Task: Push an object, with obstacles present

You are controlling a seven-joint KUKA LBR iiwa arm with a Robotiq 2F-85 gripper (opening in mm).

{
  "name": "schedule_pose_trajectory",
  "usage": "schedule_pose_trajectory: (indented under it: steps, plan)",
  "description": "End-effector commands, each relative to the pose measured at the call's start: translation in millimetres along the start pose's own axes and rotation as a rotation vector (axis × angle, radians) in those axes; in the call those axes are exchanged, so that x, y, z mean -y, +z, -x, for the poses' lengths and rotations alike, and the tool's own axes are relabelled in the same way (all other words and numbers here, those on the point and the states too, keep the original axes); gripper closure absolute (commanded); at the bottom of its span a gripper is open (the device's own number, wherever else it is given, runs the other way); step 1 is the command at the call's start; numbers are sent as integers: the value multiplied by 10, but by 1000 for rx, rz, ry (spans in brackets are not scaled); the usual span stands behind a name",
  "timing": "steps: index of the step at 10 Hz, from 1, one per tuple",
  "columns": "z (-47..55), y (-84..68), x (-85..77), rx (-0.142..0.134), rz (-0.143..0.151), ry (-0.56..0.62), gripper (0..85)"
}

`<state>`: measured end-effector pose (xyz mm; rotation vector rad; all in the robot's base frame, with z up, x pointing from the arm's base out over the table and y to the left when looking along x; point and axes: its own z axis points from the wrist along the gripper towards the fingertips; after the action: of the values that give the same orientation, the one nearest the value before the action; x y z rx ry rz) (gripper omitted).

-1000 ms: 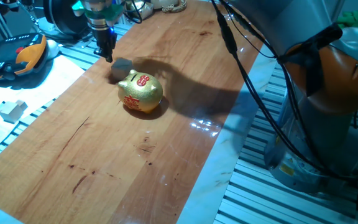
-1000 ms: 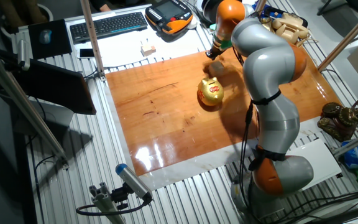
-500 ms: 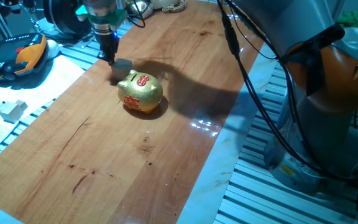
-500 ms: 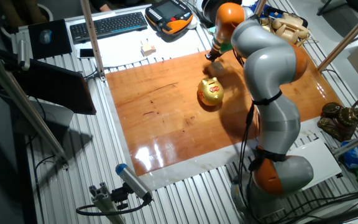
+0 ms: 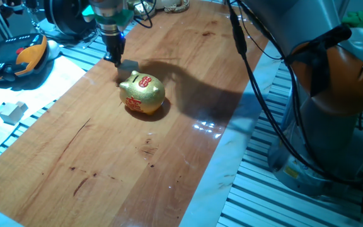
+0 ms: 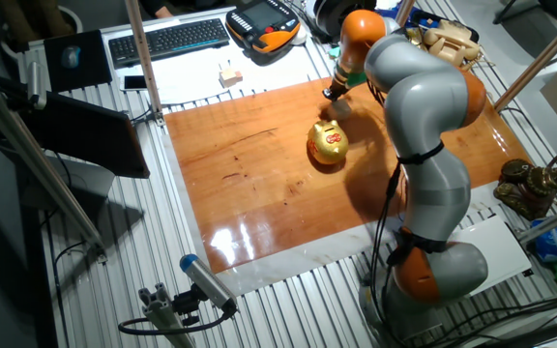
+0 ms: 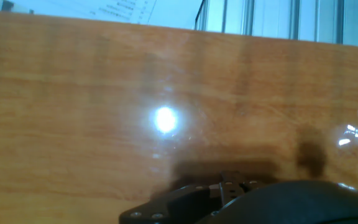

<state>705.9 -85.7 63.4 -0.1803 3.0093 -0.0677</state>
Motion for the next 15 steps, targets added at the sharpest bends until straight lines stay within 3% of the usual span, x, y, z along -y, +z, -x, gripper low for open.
schedule_pose_trajectory:
  steps: [1,5,9,10,15]
  plan:
    - [-29,6,0,-2,6,-2,850]
    - [-211,91,-5,11,20,-11,850]
    - [-309,10,13,-16,28,-40,850]
    - [-352,13,31,-18,42,-52,850]
    - [-582,-68,6,-21,43,-66,850]
